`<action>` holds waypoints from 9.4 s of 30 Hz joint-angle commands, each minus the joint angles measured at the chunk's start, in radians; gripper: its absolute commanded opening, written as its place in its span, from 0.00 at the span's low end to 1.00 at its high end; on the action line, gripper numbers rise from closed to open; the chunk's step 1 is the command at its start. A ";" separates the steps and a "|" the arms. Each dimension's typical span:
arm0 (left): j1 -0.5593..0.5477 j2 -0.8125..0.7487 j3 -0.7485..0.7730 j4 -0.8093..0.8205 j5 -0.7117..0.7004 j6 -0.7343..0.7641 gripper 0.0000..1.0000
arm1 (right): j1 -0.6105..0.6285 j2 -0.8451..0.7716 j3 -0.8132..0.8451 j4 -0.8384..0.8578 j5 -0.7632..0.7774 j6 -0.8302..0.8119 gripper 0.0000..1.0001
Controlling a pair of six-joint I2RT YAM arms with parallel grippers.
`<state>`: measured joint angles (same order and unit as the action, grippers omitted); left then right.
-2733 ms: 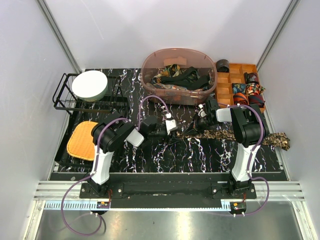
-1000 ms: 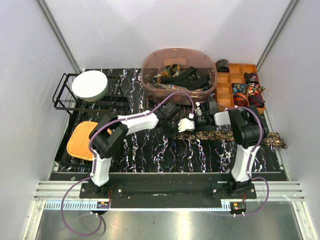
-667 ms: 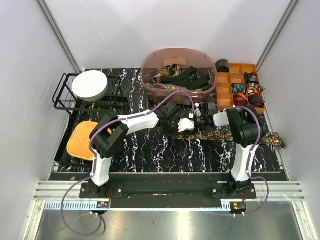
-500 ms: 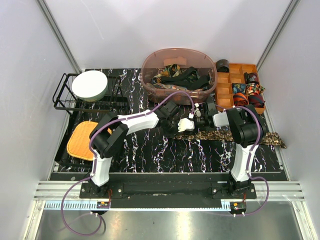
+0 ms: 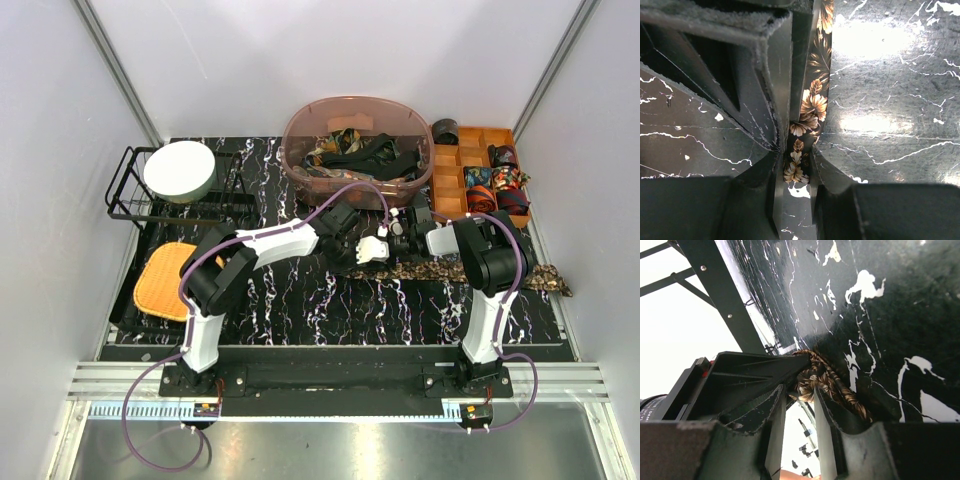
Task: Roll the ties
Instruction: Roll the tie at the center of the board.
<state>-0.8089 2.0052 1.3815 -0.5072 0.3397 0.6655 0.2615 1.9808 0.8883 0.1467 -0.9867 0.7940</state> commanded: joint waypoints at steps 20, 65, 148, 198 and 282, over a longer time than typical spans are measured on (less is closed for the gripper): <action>-0.004 0.073 -0.002 -0.079 -0.016 0.000 0.07 | 0.048 -0.076 -0.020 0.016 -0.075 0.027 0.33; 0.100 0.007 -0.197 0.220 0.260 -0.075 0.54 | -0.041 0.070 -0.015 -0.141 0.151 -0.130 0.00; 0.142 -0.100 -0.251 0.311 0.317 -0.078 0.32 | -0.010 0.055 0.020 -0.185 0.105 -0.194 0.36; 0.152 -0.026 -0.272 0.246 0.257 0.025 0.24 | 0.053 0.015 0.037 -0.053 0.029 -0.012 0.36; 0.076 -0.069 -0.343 0.372 0.053 -0.015 0.34 | 0.053 -0.059 0.163 -0.406 0.181 -0.188 0.00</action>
<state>-0.7193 1.8931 1.0542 -0.0364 0.5465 0.5991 0.3069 1.9980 1.0351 -0.2153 -0.8394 0.5858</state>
